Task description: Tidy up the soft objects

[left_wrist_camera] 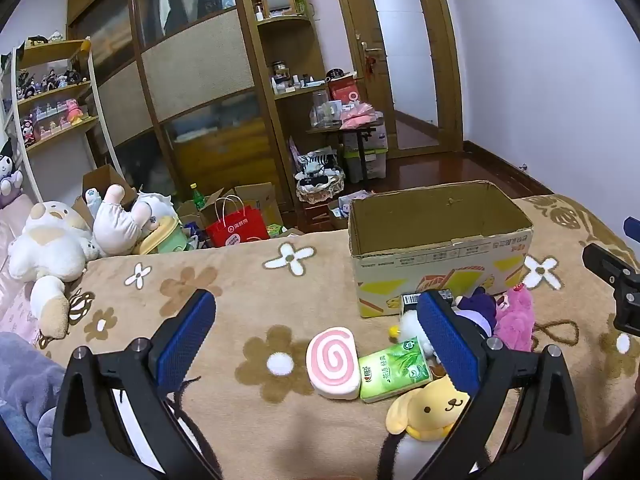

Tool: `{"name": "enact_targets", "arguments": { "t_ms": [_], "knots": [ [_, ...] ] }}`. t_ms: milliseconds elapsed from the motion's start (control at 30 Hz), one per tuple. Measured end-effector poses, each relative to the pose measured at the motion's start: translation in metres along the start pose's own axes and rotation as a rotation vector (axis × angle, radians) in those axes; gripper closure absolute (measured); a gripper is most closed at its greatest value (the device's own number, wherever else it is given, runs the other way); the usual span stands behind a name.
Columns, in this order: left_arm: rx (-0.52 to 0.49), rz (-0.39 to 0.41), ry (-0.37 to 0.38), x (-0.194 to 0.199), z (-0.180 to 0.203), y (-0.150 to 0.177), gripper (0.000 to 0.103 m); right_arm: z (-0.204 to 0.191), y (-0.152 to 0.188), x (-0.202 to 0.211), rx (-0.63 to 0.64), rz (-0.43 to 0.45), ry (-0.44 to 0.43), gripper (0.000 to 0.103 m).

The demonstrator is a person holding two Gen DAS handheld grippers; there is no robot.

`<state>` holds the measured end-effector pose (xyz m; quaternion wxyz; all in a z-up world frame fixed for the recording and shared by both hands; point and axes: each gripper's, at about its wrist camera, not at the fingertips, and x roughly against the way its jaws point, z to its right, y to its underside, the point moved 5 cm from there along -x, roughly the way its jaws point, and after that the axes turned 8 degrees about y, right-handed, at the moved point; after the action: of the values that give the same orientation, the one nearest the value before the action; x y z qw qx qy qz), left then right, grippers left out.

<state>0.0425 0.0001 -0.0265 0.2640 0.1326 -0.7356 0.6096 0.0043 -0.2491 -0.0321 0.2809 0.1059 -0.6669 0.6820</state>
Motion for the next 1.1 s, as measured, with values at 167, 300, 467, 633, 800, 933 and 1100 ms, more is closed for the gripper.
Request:
{"name": "enact_targets", "arguments": {
  "t_ms": [167, 300, 467, 633, 800, 933, 1100],
  "knots": [
    [0.005, 0.006, 0.000, 0.000, 0.000, 0.000, 0.003, 0.000, 0.000, -0.001, -0.003, -0.002, -0.001, 0.000],
    [0.013, 0.009, 0.001, 0.003, -0.001, -0.002, 0.003, 0.000, -0.001, 0.000, -0.001, 0.003, 0.002, 0.000],
    [0.007, 0.007, 0.000, 0.007, 0.004, -0.002, 0.003, 0.000, -0.001, 0.001, -0.001, 0.004, 0.001, 0.000],
    [0.015, 0.005, 0.004, 0.002, -0.003, 0.000, 0.003, 0.001, -0.001, 0.001, -0.001, 0.003, 0.002, 0.000],
    [0.013, 0.004, 0.002, 0.001, -0.006, 0.002, 0.003, 0.000, -0.002, 0.001, -0.001, 0.004, 0.002, 0.000],
    [0.014, 0.004, -0.004, 0.002, -0.007, 0.003, 0.003, 0.000, -0.002, 0.001, 0.000, 0.003, 0.003, 0.000],
    [0.013, 0.003, -0.003, 0.002, -0.007, 0.002, 0.003, 0.002, -0.001, 0.000, -0.001, 0.005, 0.007, 0.000]
  ]
}}
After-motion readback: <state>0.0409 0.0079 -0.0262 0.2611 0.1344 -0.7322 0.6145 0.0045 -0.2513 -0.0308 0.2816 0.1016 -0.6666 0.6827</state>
